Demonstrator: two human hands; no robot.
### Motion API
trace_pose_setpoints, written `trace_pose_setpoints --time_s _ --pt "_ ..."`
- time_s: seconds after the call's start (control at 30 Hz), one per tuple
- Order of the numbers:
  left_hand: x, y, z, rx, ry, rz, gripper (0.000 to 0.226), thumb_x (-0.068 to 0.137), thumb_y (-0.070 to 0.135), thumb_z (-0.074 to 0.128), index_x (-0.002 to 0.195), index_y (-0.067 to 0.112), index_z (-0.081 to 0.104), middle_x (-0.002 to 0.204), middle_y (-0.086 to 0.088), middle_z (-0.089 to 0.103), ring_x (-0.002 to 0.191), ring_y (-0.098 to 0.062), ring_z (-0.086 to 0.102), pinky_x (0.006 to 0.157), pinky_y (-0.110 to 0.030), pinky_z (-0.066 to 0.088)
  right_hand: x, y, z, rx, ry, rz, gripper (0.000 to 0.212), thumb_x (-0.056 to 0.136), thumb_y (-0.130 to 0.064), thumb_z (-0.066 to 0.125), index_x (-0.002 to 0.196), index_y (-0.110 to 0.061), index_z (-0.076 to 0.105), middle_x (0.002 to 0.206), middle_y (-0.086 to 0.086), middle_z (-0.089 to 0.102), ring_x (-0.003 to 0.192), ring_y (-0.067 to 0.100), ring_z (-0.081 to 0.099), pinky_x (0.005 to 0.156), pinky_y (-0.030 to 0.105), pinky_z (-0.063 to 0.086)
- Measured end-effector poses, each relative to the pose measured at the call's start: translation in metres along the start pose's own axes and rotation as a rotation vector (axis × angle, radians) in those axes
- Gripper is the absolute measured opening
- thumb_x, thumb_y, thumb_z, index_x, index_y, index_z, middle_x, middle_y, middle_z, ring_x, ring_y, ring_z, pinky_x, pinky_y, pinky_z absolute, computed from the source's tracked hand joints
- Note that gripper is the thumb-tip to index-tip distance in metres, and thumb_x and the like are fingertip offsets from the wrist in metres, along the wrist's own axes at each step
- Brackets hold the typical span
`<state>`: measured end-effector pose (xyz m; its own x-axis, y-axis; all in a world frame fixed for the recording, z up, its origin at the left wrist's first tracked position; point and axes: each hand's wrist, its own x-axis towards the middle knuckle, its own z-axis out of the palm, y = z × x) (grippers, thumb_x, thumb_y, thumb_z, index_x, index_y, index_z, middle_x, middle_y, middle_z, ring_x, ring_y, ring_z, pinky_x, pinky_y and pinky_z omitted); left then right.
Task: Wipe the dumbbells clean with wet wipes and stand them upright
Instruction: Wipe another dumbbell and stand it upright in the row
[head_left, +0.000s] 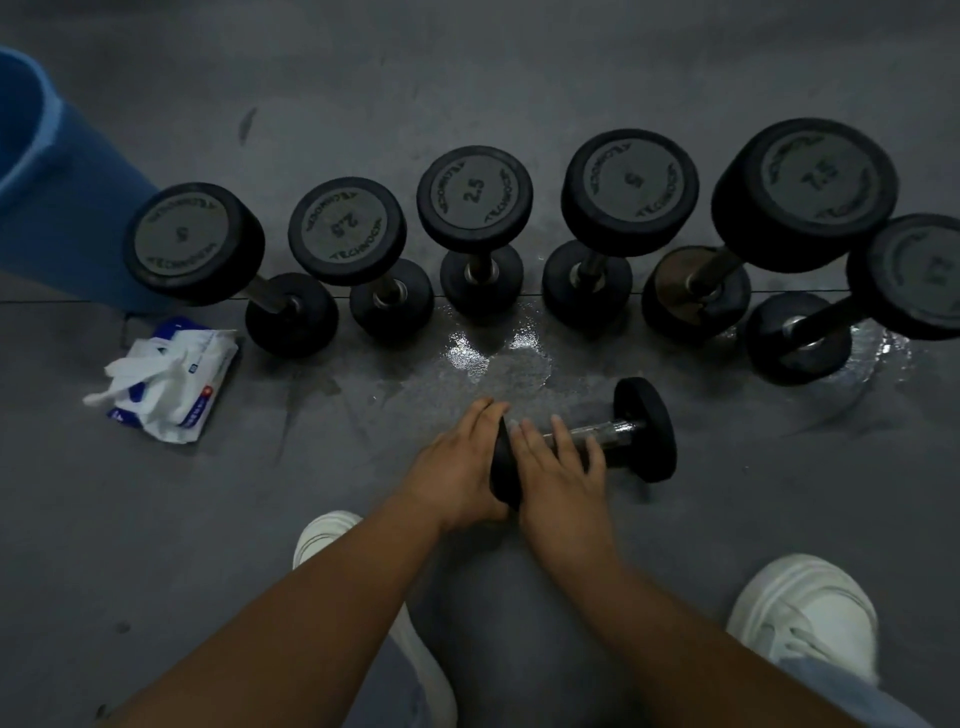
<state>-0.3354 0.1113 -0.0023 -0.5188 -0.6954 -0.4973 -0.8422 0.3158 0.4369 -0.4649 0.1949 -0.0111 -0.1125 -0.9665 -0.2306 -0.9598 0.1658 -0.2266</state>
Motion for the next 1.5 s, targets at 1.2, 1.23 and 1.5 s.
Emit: trace_pose_setpoints --time_s 1.2,1.23,1.5 --pt "-0.006 0.007 -0.002 -0.030 0.018 -0.009 0.120 0.060 0.046 0.084 0.154 0.028 0.011 0.160 0.005 0.011 0.136 -0.029 0.041 0.112 -0.039 0.034 0.021 -0.033 0.010 2.019 -0.020 1.251 0.021 0.092 0.003 0.046 0.100 -0.009 0.062 0.099 0.020 0.067 0.079 0.026 0.066 0.063 0.031 0.054" --pt "-0.005 0.007 -0.003 -0.024 0.021 -0.007 0.120 0.061 0.046 0.084 0.154 0.027 0.011 0.161 0.004 0.010 0.137 -0.028 0.040 0.113 -0.037 0.032 0.012 -0.035 0.005 2.053 0.003 1.207 0.017 0.094 0.001 0.048 0.098 -0.009 0.062 0.096 0.019 0.067 0.078 0.025 0.065 0.065 0.031 0.054" --pt "-0.006 0.004 0.002 -0.028 0.041 0.009 0.117 0.060 0.051 0.079 0.153 0.029 0.011 0.159 0.007 0.012 0.137 -0.026 0.039 0.114 -0.039 0.032 0.011 -0.038 0.001 1.957 -0.016 1.218 0.020 0.091 0.007 0.048 0.088 -0.007 0.063 0.094 0.023 0.065 0.085 0.029 0.063 0.087 0.043 0.050"
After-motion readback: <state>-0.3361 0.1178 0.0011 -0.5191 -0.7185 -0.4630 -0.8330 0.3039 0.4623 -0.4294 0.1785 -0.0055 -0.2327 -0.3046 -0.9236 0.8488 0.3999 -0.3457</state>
